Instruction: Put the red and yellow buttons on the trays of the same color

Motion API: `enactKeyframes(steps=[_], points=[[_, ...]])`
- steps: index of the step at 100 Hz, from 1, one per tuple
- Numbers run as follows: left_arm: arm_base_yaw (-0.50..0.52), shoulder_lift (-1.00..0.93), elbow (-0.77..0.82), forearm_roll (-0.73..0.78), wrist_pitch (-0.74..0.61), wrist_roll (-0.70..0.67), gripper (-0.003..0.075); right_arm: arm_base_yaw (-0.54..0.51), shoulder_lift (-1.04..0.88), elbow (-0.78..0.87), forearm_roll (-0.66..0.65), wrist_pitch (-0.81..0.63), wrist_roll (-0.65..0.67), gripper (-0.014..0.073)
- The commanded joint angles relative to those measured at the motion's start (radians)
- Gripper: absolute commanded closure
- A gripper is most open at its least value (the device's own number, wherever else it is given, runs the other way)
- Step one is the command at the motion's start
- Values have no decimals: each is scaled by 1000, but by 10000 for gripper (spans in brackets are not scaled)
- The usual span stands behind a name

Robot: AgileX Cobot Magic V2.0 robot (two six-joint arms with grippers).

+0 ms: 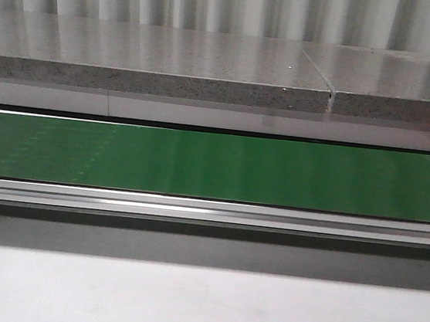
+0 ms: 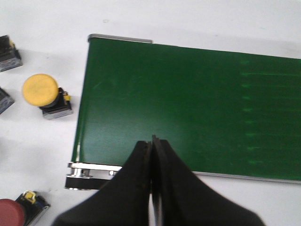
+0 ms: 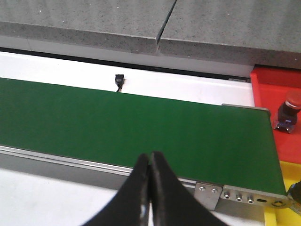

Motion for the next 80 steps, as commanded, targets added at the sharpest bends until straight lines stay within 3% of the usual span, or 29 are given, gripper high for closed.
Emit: enactKeyframes(steps=[1, 7, 20, 26, 55, 80], points=[[58, 22, -49, -14, -28, -3, 628, -2, 6, -24, -12, -73, -9, 660], [97, 38, -56, -14, -24, -1, 533, -2, 6, -24, -12, -73, -9, 660], [181, 64, -61, 8, -23, 1, 248, -2, 6, -24, -12, -73, -9, 660], [227, 73, -61, 8, -15, 1, 164, -2, 6, -24, -12, -73, -9, 660], [408, 130, -65, 9, 63, 1, 176, -2, 6, -24, -12, -73, -9, 660], [504, 291, -196, 9, 229, 10, 176, -2, 6, -24, -12, -73, -9, 660]])
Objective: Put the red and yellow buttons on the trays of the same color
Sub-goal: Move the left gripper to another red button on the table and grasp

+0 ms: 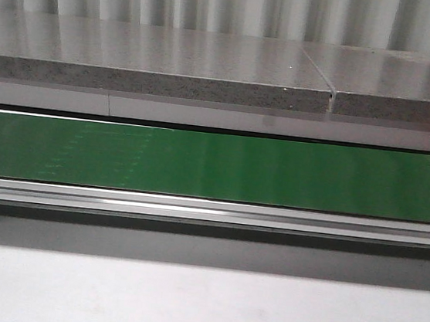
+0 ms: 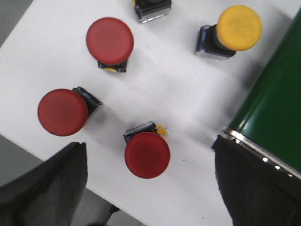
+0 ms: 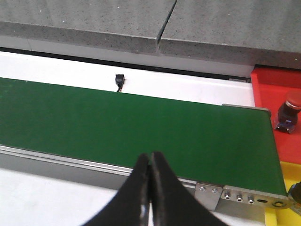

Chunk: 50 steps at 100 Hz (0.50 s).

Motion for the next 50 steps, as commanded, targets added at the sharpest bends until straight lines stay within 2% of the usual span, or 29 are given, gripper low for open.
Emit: enactKeyframes(steps=[1, 15, 50], points=[[19, 38, -84, -10, 15, 14, 176, -2, 6, -24, -12, -73, -9, 660], [25, 143, -184, -1, 75, 103, 176, -2, 6, -24, -12, -73, -9, 660], [25, 362, -405, 27, 210, 139, 176, -2, 6, -24, -12, -73, -9, 660]])
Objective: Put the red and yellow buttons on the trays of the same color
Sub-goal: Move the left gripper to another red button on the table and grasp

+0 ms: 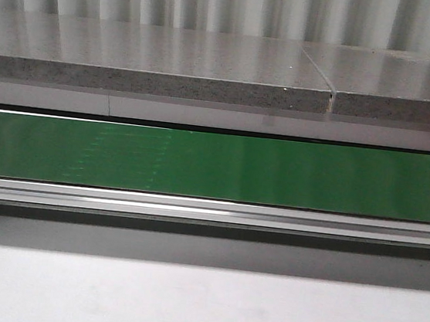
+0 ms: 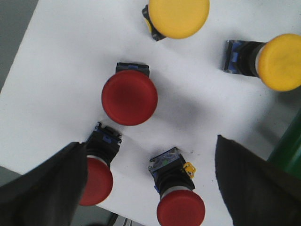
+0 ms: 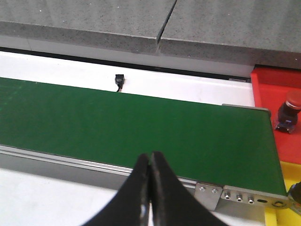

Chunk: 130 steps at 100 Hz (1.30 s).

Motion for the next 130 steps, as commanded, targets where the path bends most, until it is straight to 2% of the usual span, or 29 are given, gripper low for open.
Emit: enactKeyframes(steps=[1, 12, 26, 73, 80, 95, 102, 130], points=[[3, 0, -61, -4, 22, 17, 176, -2, 6, -24, -10, -73, -9, 660], [3, 44, -73, -4, 32, 32, 181, -2, 6, -24, -10, -73, -9, 660], [3, 87, -73, 21, 33, 36, 230, -2, 6, -24, -10, -73, -9, 660], [3, 153, -73, 21, -110, 36, 246, -2, 6, -24, -10, -73, -9, 660], [3, 153, -73, 21, -115, 36, 286, -2, 6, -24, -10, -73, -9, 660], [3, 153, -73, 21, -122, 36, 486, -2, 6, -24, -10, -73, -9, 660], [3, 153, -73, 21, -122, 36, 545, -2, 6, -24, -10, -73, -9, 660], [-18, 70, -73, 32, -120, 36, 561, -2, 6, -24, -10, -73, -9, 660]])
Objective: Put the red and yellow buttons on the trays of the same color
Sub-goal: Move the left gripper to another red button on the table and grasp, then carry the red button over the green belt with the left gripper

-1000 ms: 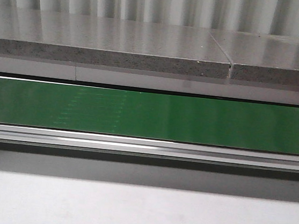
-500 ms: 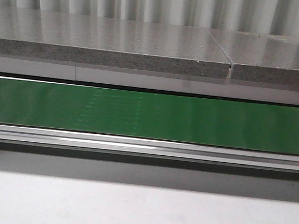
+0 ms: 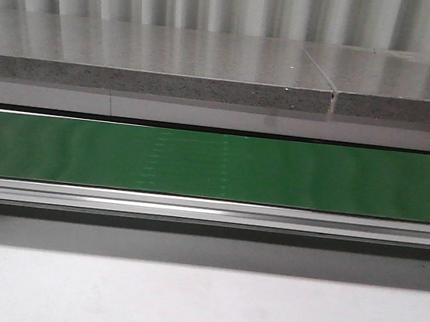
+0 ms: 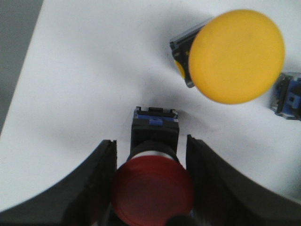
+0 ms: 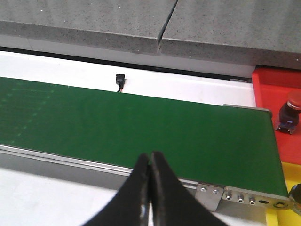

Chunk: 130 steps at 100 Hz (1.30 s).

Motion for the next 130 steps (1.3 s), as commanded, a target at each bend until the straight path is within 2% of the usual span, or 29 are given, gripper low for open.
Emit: enactKeyframes(steps=[1, 32, 60, 89, 130], points=[[-12, -105, -26, -4, -7, 3, 561, -2, 6, -24, -10, -73, -9, 660], [-69, -252, -26, 3, 76, 3, 561, -2, 6, -24, -10, -73, -9, 660], [-193, -347, -26, 5, 101, 3, 561, -2, 6, -24, -10, -73, -9, 660], [-356, -352, -22, 5, 84, 1, 561, -2, 6, -24, -10, -73, -9, 660], [-458, -268, -22, -10, 87, 1, 561, -2, 6, -24, -10, -73, -9, 660]])
